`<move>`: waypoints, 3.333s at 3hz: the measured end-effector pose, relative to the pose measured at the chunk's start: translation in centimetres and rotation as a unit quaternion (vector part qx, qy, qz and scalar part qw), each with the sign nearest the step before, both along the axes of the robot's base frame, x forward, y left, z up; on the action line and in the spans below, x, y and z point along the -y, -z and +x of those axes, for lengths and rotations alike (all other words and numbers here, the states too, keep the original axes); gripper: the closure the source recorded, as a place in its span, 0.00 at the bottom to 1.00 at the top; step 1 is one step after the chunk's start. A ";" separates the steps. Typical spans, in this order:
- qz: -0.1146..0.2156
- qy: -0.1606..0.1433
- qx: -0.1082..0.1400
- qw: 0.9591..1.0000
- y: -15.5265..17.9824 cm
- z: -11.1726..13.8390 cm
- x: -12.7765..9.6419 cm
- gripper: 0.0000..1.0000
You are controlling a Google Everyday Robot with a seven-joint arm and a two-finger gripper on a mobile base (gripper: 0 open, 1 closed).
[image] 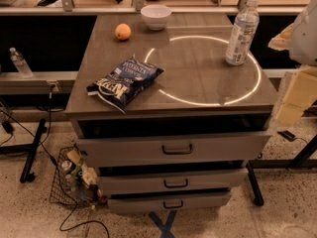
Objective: Knock blue plastic bottle over
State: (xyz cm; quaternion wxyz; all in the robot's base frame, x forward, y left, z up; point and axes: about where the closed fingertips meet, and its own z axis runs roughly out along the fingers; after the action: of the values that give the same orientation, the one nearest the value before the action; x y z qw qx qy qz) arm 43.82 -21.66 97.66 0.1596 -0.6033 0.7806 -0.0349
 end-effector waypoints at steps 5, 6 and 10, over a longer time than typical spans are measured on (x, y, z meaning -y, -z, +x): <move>0.063 0.156 0.176 0.970 2.6 22.6 5.2 0.00; 0.090 0.161 0.191 0.964 2.6 25.4 4.5 0.00; 0.219 0.028 0.175 0.960 3.0 27.5 -8.9 0.00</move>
Offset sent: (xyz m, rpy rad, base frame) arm 0.1090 -0.0272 -0.0365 0.0762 -0.1138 -0.1035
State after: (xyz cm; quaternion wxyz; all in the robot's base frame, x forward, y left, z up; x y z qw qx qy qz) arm 71.29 -12.76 94.70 0.4205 -0.5161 0.7457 0.0273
